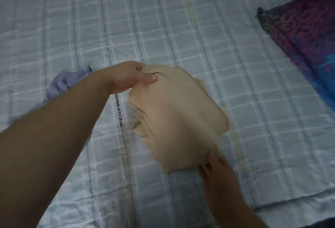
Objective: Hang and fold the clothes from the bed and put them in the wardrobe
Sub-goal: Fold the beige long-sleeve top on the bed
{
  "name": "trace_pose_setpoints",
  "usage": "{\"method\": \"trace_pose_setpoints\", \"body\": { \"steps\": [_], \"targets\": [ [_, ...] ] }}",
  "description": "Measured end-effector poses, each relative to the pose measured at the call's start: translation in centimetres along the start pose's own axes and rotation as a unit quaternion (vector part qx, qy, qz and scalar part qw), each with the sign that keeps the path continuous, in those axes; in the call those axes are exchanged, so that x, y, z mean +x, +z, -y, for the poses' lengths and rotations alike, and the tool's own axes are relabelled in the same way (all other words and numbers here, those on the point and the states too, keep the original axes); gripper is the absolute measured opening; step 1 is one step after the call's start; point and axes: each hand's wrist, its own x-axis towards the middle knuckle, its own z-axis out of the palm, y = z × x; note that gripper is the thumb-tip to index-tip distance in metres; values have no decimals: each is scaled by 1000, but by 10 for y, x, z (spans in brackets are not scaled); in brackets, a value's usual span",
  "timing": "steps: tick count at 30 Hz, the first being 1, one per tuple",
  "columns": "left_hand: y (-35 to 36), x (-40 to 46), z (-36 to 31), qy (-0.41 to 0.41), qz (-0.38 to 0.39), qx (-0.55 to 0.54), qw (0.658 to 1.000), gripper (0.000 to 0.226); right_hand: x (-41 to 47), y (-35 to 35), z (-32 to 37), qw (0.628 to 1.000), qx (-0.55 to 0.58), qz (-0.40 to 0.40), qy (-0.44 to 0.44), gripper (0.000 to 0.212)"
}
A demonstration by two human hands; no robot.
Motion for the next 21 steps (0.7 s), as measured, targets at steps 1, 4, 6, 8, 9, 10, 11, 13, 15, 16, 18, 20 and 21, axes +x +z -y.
{"method": "trace_pose_setpoints", "body": {
  "steps": [1,4,6,8,9,10,11,13,15,16,18,20,21],
  "targets": [
    [-2,-14,5,10,-10,-20,1000,50,-4,-3,12,999,-18,9,-26,34],
    [1,-56,21,45,-52,-66,995,65,-11,-9,41,992,-87,21,-93,21],
    [11,-86,29,59,-103,-62,991,55,-12,-15,52,988,-109,2,-109,21],
    [26,-120,32,71,-172,-13,982,30,-20,-18,61,987,-113,-11,-114,28],
    [33,-137,34,81,-207,17,975,22,-27,-18,67,987,-110,-13,-118,28],
    [39,-152,36,94,-226,37,969,18,-36,-18,72,986,-107,-12,-127,29],
    [46,-167,37,102,-236,45,965,13,-46,-17,79,984,-111,-7,-141,31],
    [59,-196,36,92,-252,28,963,6,-65,-18,90,974,-148,12,-171,30],
    [67,-219,35,68,-269,1,961,17,-83,-17,104,961,-198,16,-191,23],
    [72,-230,33,57,-281,2,958,21,-88,-16,110,956,-216,10,-196,19],
    [80,-245,29,47,-303,0,952,17,-88,-13,122,955,-233,2,-186,15],
    [86,-249,24,34,-320,-46,946,11,-76,-7,130,954,-252,-2,-161,24],
    [87,-244,22,25,-327,-72,942,7,-66,-2,133,956,-253,2,-146,26]
  ]
}}
